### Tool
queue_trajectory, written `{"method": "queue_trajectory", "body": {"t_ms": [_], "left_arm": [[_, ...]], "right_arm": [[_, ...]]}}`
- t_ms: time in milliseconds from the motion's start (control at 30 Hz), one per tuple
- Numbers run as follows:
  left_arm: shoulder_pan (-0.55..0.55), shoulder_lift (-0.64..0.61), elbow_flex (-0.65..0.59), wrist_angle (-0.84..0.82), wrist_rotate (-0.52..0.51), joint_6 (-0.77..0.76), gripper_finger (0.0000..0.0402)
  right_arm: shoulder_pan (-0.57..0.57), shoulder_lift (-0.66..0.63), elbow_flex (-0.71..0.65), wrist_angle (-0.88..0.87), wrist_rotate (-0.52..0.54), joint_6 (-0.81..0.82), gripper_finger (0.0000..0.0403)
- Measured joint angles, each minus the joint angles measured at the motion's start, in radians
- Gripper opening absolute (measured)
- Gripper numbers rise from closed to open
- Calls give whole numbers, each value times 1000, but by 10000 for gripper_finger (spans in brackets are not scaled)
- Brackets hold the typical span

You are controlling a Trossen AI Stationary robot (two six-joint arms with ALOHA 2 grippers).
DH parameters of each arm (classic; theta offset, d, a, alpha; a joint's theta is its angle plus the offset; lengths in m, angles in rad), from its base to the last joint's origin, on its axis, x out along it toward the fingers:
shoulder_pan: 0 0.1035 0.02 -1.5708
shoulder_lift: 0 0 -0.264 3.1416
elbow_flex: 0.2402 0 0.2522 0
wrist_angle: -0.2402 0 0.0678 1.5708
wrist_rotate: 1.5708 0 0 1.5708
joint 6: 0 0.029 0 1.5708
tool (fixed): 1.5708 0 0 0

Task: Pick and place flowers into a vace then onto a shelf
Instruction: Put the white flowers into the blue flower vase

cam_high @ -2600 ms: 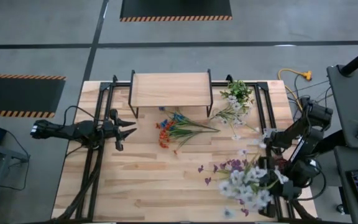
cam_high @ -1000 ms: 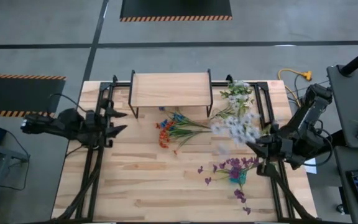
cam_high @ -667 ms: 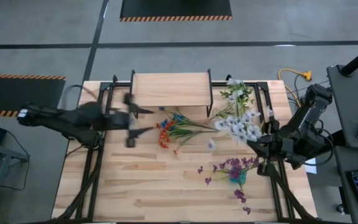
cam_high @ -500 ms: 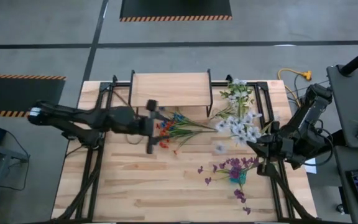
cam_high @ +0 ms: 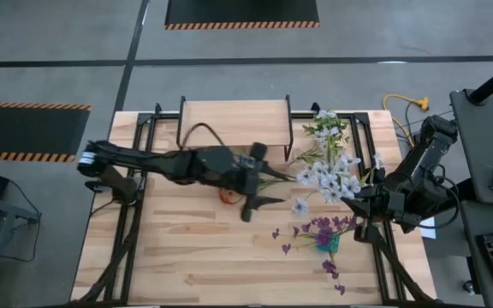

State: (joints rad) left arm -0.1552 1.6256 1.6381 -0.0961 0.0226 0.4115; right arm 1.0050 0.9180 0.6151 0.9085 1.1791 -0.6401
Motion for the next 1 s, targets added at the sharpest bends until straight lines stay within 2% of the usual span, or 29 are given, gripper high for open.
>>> {"method": "queue_trajectory", "body": {"t_ms": [133, 267, 500, 567, 700, 800, 933, 1000], "left_arm": [[-1, 100, 184, -15, 80, 4, 226], [-1, 200, 360, -132, 155, 10, 226], [5, 414, 722, -338, 192, 8, 226], [7, 410, 668, -226, 213, 11, 226], [20, 354, 548, -146, 227, 1, 226], [28, 318, 501, -27, 243, -25, 226], [27, 344, 519, 41, 251, -21, 226], [29, 385, 565, 5, 253, -21, 226]], "right_arm": [[0, 0, 0, 0, -2, -20, 11], [0, 0, 0, 0, -2, -24, 11], [0, 0, 0, 3, -3, -59, 11], [1, 0, 0, 2, -2, -59, 12], [15, -3, 1, 4, -2, -64, 11], [20, -6, 1, 6, -4, -75, 11], [20, -6, 1, 6, -1, -78, 11], [20, -6, 1, 6, -1, -78, 11]]}}
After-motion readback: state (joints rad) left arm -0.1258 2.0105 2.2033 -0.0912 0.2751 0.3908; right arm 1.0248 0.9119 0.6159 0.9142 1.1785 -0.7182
